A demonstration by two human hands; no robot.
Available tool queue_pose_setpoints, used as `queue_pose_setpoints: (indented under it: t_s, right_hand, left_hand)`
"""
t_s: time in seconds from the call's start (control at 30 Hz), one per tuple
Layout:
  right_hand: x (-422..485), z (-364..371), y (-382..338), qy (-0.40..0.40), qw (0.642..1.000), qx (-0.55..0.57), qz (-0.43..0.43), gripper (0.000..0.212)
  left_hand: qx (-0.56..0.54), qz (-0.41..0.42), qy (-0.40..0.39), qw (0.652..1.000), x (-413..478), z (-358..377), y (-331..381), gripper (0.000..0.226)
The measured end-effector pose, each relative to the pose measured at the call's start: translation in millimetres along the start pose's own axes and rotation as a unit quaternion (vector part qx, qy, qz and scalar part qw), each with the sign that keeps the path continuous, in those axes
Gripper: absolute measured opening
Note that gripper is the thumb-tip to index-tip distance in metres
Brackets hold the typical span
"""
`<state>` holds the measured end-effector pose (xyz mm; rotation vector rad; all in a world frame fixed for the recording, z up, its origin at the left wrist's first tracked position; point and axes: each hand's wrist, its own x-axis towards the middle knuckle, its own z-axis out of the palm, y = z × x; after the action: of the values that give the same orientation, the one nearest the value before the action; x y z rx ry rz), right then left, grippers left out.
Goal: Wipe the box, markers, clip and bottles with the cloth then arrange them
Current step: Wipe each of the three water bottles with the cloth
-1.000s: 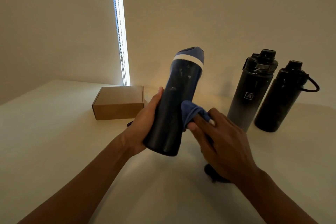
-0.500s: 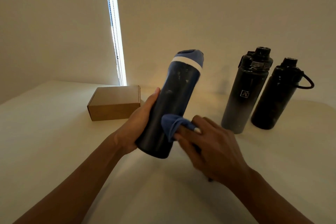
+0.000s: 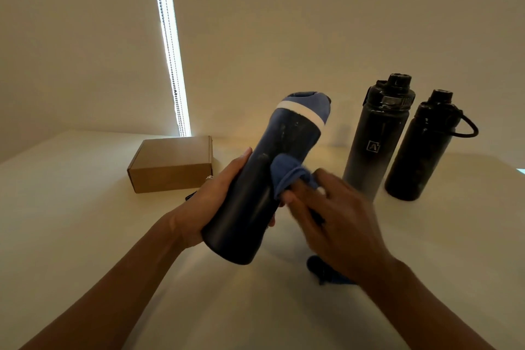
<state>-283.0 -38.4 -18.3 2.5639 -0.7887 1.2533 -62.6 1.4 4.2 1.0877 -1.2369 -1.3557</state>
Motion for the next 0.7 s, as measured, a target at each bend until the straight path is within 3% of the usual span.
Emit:
queue_pose_setpoints:
  t_s: [0.1,0.17,0.27,0.4,0.53,0.7]
  right_hand:
    - [-2,3,-17,-0.083,0.993,-0.020,-0.082,0.029]
    - [-1,0,-17,-0.079,0.992,-0.036,-0.095,0.030]
    - [2,-6,-3,-0.005,0.999,-0.016,-0.030,0.034]
    - [6,-20,19,0.065,0.994,-0.067,0.054,0.035]
    - [9,-29,34,0.089,0.986,-0.063,0.129,0.045]
    - [10,-22,16,0.052,0.994,-0.055,0.081,0.034]
  left_hand:
    - [0.070,0.068,0.060,0.993,-2,-6,-1,0.096]
    - [0.086,0.057,0.041,0.994,1,-7,-3,0.084]
    - [0.044,0.004,0.010,0.999,2,-2,0,0.050]
    - [0.063,-0.065,-0.056,0.994,3,-7,-1,0.074]
    - [0.098,-0.079,-0.057,0.990,5,-7,-4,0.094]
    - [0.115,-0.056,-0.033,0.991,7,-9,-6,0.089]
